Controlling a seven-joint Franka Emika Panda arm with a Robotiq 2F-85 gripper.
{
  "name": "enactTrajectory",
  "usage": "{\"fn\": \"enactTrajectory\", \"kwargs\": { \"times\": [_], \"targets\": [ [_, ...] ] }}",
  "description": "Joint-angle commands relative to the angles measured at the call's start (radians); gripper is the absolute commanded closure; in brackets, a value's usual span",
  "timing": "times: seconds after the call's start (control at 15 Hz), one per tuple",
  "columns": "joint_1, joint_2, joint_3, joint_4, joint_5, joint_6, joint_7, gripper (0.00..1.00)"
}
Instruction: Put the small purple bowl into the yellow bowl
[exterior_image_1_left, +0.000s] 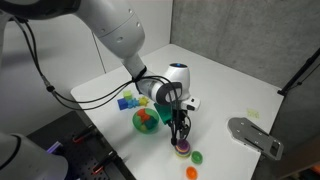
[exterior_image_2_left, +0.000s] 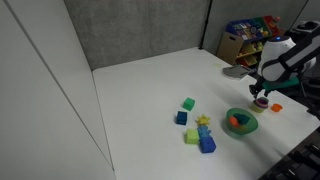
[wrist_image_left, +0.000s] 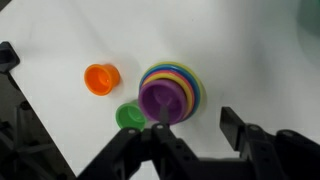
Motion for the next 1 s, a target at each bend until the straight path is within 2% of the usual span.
{"fn": "enactTrajectory", "kwargs": {
  "times": [0.0,0.07,0.2,0.53,0.8,0.93],
  "targets": [
    [0.001,-0.149,0.003,-0.085,-0.008,-0.037,-0.029,0.12],
    [0.003,-0.177,0.002,-0.095,-0.017,-0.050,-0.029,0.03],
    [-0.003,-0.246,0.016,-0.124,-0.022,-0.090,-0.046,0.00],
    [-0.024,-0.429,0.077,-0.167,-0.029,-0.260,-0.103,0.00],
    [-0.061,-0.579,0.158,-0.171,0.052,-0.412,-0.245,0.00],
    [-0.076,-0.652,0.187,-0.160,0.132,-0.518,-0.365,0.00]
  ]
}}
